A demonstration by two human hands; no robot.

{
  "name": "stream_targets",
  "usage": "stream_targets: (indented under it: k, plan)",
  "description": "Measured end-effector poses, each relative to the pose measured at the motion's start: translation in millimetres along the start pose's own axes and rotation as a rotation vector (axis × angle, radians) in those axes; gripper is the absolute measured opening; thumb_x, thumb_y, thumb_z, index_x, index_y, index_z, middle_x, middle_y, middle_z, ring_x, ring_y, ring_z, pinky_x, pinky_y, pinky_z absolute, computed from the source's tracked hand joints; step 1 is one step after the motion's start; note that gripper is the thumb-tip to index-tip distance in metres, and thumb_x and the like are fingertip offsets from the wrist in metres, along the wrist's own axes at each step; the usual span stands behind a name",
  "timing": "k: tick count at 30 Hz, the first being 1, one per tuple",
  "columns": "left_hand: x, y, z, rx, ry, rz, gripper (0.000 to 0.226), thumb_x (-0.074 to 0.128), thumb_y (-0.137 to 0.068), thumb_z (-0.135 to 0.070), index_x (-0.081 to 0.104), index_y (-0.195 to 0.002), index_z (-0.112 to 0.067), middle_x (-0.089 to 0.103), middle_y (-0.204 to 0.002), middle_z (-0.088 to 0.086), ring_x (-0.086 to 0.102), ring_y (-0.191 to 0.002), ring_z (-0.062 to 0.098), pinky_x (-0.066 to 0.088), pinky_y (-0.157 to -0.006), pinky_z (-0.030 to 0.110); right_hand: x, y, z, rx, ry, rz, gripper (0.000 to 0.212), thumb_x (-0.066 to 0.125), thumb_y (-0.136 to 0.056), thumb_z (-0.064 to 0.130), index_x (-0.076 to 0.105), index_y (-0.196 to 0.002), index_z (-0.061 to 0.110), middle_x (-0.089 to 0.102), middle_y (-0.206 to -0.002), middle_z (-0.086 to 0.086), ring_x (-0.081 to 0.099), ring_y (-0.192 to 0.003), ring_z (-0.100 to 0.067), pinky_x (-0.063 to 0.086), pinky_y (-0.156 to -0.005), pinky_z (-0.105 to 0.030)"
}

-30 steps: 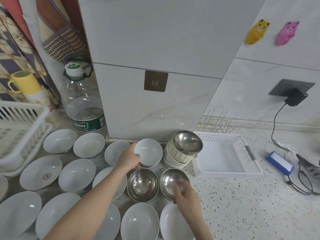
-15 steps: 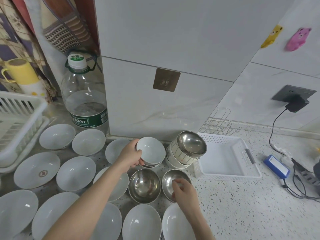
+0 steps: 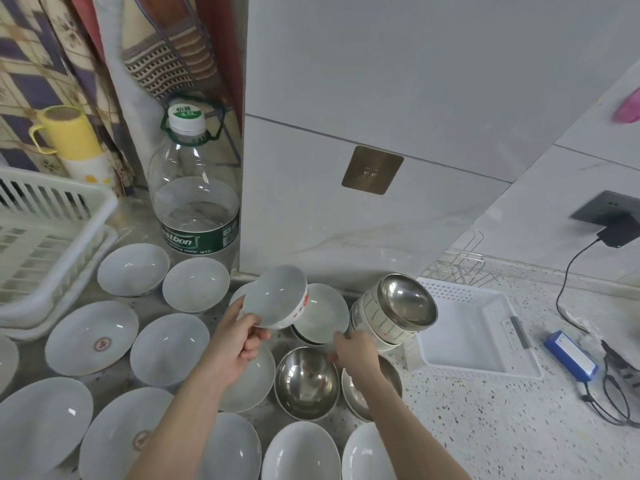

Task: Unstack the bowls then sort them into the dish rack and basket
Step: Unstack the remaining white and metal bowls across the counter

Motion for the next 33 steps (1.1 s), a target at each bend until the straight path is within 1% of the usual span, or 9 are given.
stream_targets:
  k: [3,5,9,13,18,21,26,29,33]
  plan:
    - [-7.6,1.1,5.6,0.002,0.053,-0.003,0.039,0.038,-0.095,0.004,0.060,-0.109,-0.025,0.054,-0.050,0.006,0.032,-0.032,0.004,0.021,-0.029,0.014,10.3,-11.9,-1.9,0.025,0.017,-0.027,0.026,0.045,-0.095,0.020,0.056,-0.082,0.000,0.062,-0.076,-0.015,0.055,-0.067,-0.024,0.042,-0.062,-0.029]
    - [-10.9,0.0,10.5,-0.009,0.076,0.001,0.038,0.037,-0.095,0.004,0.059,-0.110,-0.024,0.055,-0.051,0.006,0.032,-0.032,0.003,0.022,-0.029,0.014,14.9,-15.9,-1.9,0.028,0.030,-0.050,0.025,0.045,-0.096,0.024,0.053,-0.088,0.001,0.055,-0.071,-0.008,0.054,-0.071,-0.025,0.041,-0.061,-0.028]
    - [-17.0,-3.6,18.3,-0.031,0.080,-0.025,0.032,0.038,-0.094,0.003,0.057,-0.104,-0.022,0.054,-0.049,0.006,0.032,-0.031,0.003,0.022,-0.028,0.014,17.1,-19.5,-2.3,0.086,-0.034,-0.069,0.018,0.048,-0.092,0.015,0.056,-0.088,0.000,0.068,-0.080,-0.019,0.058,-0.066,-0.025,0.045,-0.061,-0.026]
    - [-20.2,-3.3,23.0,-0.045,0.084,-0.029,0.032,0.039,-0.094,0.003,0.057,-0.103,-0.022,0.055,-0.050,0.006,0.032,-0.032,0.004,0.023,-0.028,0.014,17.4,-17.8,-3.4,0.128,-0.157,-0.050,0.013,0.043,-0.088,0.001,0.054,-0.082,0.000,0.064,-0.063,-0.016,0.052,-0.045,-0.017,0.037,-0.046,-0.023]
    - [-19.7,2.6,24.7,-0.040,0.068,-0.029,0.032,0.037,-0.094,0.004,0.057,-0.103,-0.020,0.055,-0.051,0.006,0.033,-0.032,0.004,0.022,-0.029,0.014,15.7,-17.6,-1.0,0.106,-0.238,-0.064,0.013,0.042,-0.087,0.001,0.055,-0.090,-0.001,0.066,-0.064,-0.015,0.064,-0.056,-0.025,0.051,-0.058,-0.033]
    - [-20.1,8.9,25.5,-0.034,0.059,-0.026,0.031,0.037,-0.094,0.004,0.058,-0.104,-0.017,0.056,-0.051,0.006,0.033,-0.032,0.004,0.022,-0.029,0.014,11.6,-13.0,4.6,0.082,-0.242,-0.088,0.014,0.041,-0.086,-0.001,0.054,-0.088,-0.002,0.065,-0.070,-0.018,0.061,-0.053,-0.024,0.045,-0.050,-0.028]
    - [-24.1,23.4,26.3,-0.006,0.052,-0.042,0.032,0.038,-0.094,0.002,0.059,-0.105,-0.019,0.056,-0.051,0.006,0.031,-0.033,0.004,0.023,-0.029,0.014,5.1,5.6,8.3,-0.008,-0.244,-0.160,0.017,0.040,-0.088,0.004,0.056,-0.092,0.000,0.068,-0.090,-0.019,0.065,-0.075,-0.028,0.048,-0.059,-0.030]
    - [-26.9,33.5,25.6,0.021,0.059,-0.045,0.033,0.038,-0.094,0.002,0.059,-0.106,-0.020,0.056,-0.052,0.006,0.030,-0.034,0.004,0.023,-0.029,0.014,-2.5,23.9,12.3,-0.082,-0.384,-0.136,0.018,0.042,-0.087,0.003,0.057,-0.090,0.011,0.069,-0.089,-0.017,0.065,-0.063,-0.019,0.047,-0.050,-0.025]
    - [-25.6,46.5,26.6,0.034,0.022,-0.025,0.036,0.039,-0.095,0.001,0.056,-0.114,-0.025,0.057,-0.054,0.005,0.032,-0.036,0.005,0.025,-0.031,0.016,-19.5,49.4,4.6,-0.136,-0.552,-0.102,0.022,0.043,-0.085,-0.002,0.064,-0.093,0.005,0.068,-0.091,-0.022,0.057,-0.066,-0.025,0.047,-0.050,-0.025]
Point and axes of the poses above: each hand's wrist, its own y-axis away from the middle knuckle, its own x-axis out of the palm, z = x × y, the point moved 7 cm from there along -y, towards the middle knuckle
